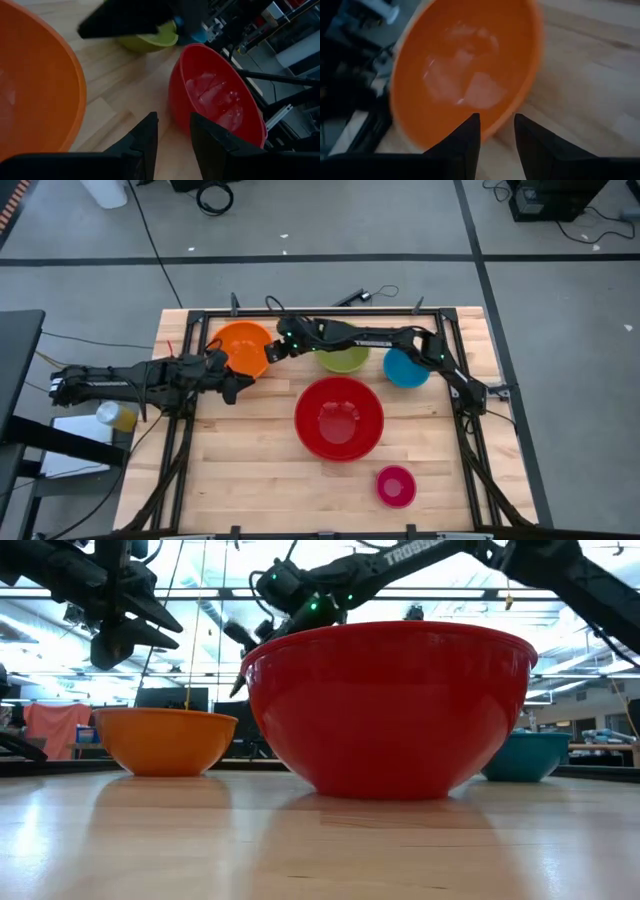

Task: Nest bowls inside each other
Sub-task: Stack the orange bowl on top of the red bowl

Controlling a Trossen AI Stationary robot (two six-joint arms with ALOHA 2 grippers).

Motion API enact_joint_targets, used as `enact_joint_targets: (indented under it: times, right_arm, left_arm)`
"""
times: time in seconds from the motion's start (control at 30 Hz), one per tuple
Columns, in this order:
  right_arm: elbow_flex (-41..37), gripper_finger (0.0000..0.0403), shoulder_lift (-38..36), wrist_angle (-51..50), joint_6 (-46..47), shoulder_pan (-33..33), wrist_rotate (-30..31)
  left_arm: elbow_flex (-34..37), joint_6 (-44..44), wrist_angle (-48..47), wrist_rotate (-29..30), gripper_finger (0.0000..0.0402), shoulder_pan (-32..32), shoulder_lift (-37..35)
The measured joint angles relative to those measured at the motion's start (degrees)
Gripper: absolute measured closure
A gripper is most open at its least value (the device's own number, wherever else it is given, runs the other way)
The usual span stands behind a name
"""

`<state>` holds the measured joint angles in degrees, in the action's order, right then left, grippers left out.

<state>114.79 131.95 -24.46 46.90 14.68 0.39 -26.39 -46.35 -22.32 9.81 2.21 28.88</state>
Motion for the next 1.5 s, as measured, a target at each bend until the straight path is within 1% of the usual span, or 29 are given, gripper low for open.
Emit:
enact_joint_targets:
  times: [0.1, 0.43, 0.63, 0.73, 0.9, 1.07, 1.33, 1.5]
  right_arm:
    - [0.63, 0.0274, 1.29, -0.27, 4.3, 0.77, 1.95]
    - [0.67, 0.0274, 3.96, 1.93, 6.84, 1.69, 0.47]
    - [0.63, 0.0274, 3.94, 5.97, 4.54, 1.7, 0.12]
    - [0.63, 0.0274, 3.93, 7.51, 5.91, 1.89, 0.18]
    - [0.61, 0.0274, 3.92, 6.46, 6.95, 2.82, 1.49]
    - [0.61, 0.0274, 3.92, 6.93, 7.35, 3.73, 1.51]
    - [0.63, 0.0274, 4.86, 8.71, 7.08, 3.34, 1.81]
    - [0.52, 0.0256, 6.18, 9.38, 7.21, 2.9, 1.15]
  left_arm:
    - [0.0, 0.32, -0.36, 0.08, 0.0285, -0.23, 0.0]
    - [0.0, 0.17, -0.43, 0.23, 0.0285, -0.2, -0.02]
    - [0.0, -0.48, -0.49, 0.04, 0.0285, -0.27, 0.0]
    - [0.0, -0.61, -0.14, -0.48, 0.0285, -0.27, 0.0]
    - [0.0, -1.08, -0.16, -0.68, 0.0285, -0.89, -0.01]
    - [0.0, -1.05, 0.05, -0.69, 0.0285, -1.84, -0.02]
    - [0.0, 0.41, 0.23, 0.25, 0.0285, -1.91, 0.0]
    - [0.0, 0.47, 0.08, 0.47, 0.0285, -1.92, 0.01]
